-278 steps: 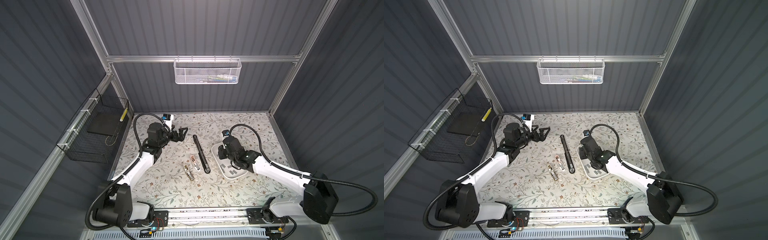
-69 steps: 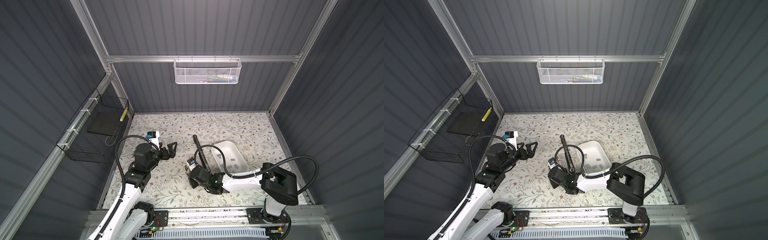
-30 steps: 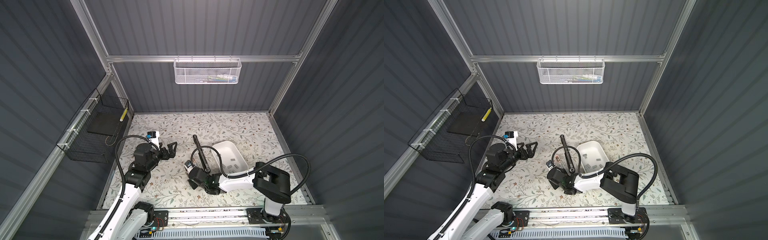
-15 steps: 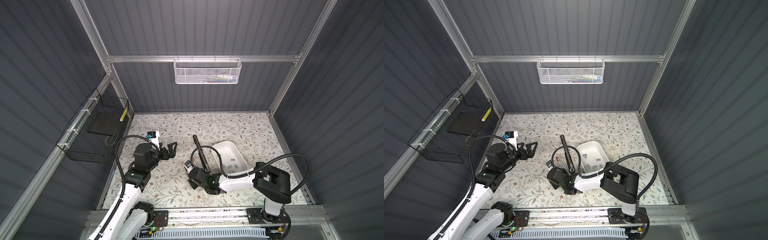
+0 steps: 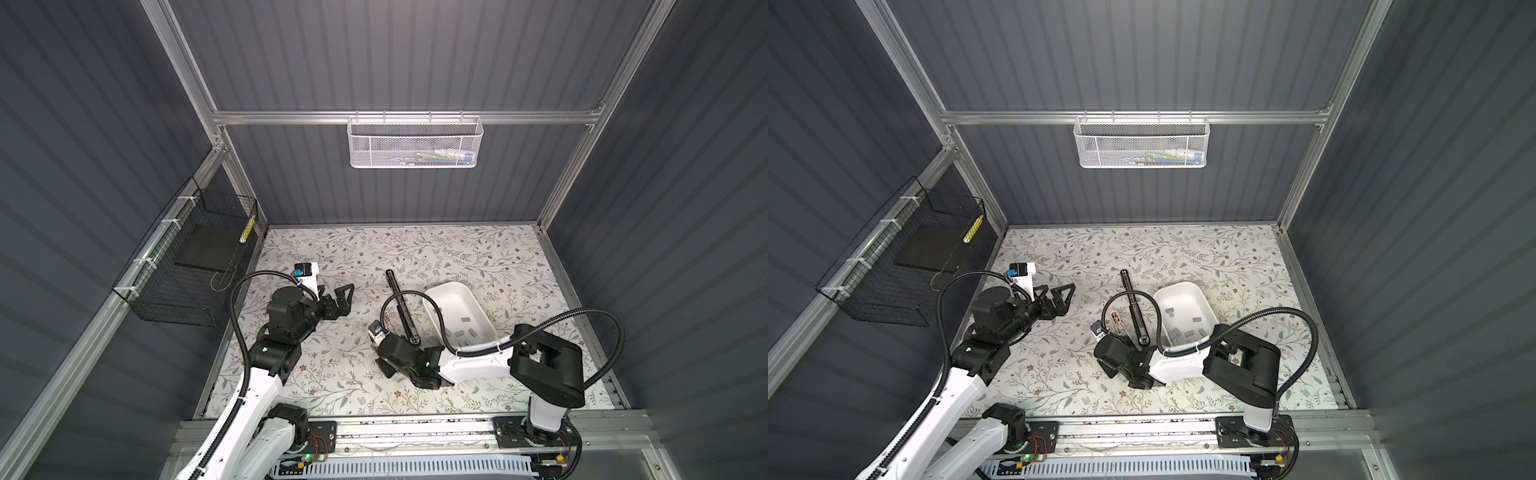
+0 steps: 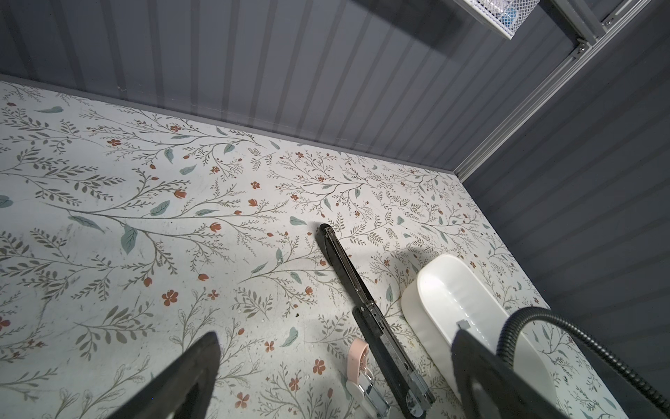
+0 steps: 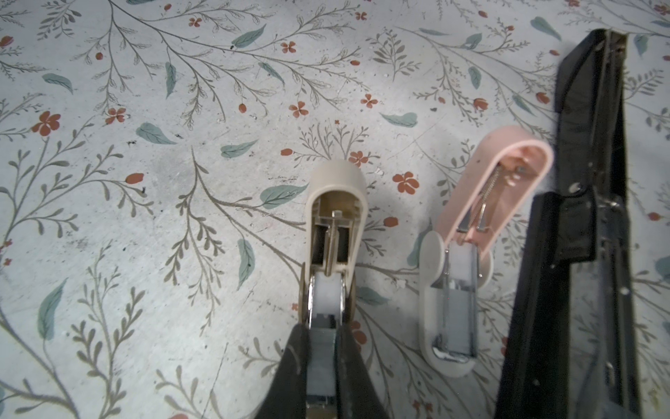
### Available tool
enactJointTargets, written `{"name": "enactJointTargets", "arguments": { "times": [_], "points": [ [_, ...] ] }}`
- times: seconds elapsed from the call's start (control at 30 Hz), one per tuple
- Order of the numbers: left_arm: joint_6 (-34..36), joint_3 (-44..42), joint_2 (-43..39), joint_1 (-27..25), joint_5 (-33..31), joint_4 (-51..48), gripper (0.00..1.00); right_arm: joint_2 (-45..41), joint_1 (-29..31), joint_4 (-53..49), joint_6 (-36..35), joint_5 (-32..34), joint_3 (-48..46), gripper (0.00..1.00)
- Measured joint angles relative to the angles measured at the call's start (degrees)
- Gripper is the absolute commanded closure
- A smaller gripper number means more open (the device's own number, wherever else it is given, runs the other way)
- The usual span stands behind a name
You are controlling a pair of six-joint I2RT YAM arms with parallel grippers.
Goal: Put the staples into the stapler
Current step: 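Lower and press the strip into the beige stapler channel with the right gripper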
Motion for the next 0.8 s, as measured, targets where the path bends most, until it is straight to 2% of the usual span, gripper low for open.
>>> {"name": "enactJointTargets", "arguments": {
  "times": [0.8],
  "points": [
    [0.00, 0.00, 0.00, 0.00, 0.02, -0.02, 0.00, 0.70, 0.00, -0.07, -0.76, 0.28, 0.02, 1.00]
  ]
}}
